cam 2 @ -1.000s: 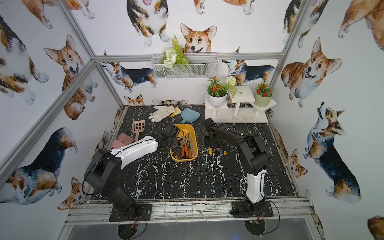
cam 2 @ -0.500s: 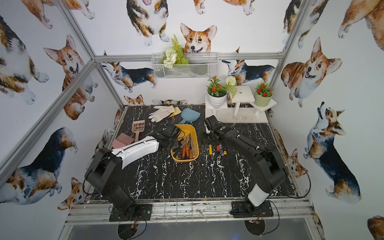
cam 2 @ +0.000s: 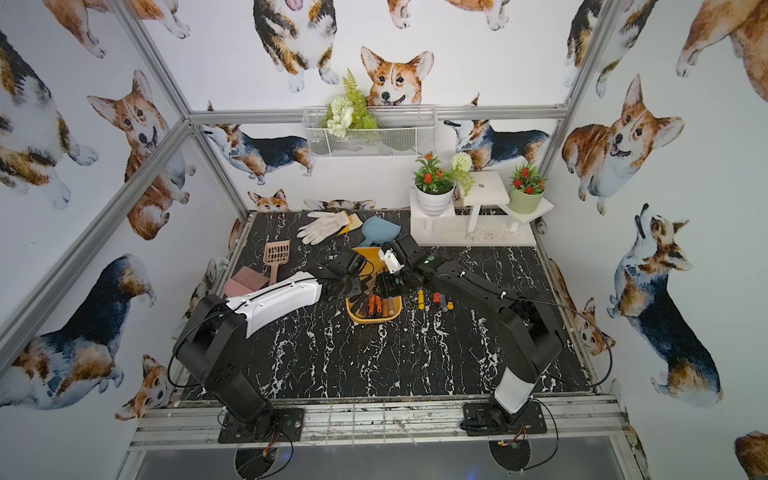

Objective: Take out the screwdriver from the storage box
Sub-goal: Pick up the screwdriver from the storage box.

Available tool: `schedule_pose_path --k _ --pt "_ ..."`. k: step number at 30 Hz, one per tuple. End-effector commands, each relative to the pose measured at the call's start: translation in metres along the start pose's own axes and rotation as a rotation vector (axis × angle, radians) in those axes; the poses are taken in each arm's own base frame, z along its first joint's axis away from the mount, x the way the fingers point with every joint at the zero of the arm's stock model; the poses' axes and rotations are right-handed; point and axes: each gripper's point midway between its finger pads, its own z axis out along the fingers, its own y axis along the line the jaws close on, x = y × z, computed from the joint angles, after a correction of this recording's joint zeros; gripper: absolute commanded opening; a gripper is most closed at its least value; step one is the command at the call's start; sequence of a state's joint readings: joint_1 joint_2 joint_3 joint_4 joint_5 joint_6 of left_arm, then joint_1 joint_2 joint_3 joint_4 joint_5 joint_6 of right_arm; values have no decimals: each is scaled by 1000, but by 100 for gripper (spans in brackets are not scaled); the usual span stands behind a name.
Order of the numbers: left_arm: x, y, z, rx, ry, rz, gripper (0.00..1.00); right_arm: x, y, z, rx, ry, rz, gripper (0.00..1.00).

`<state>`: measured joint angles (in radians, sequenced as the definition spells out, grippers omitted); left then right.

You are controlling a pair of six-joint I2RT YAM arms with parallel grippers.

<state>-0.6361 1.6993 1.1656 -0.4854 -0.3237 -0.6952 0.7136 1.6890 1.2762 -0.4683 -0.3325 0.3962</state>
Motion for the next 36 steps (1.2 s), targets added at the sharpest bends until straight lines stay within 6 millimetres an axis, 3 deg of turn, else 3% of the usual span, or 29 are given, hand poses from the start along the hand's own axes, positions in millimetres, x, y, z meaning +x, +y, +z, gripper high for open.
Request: schedule_pose_path --k 1,9,16,27,36 --pt "-16 -8 -8 30 -57 -41 0 -2 12 6 -60 10 22 55" --pt "-16 -12 -3 35 -50 -40 0 12 23 34 -143 91 64 50" --pt "-13 -12 -1 35 -44 -39 0 22 15 52 -111 155 108 50" --pt "-9 -11 3 38 -35 -35 0 40 -17 75 86 276 139 46" --pt "-7 -12 6 41 -31 -34 0 46 -46 73 255 302 126 44"
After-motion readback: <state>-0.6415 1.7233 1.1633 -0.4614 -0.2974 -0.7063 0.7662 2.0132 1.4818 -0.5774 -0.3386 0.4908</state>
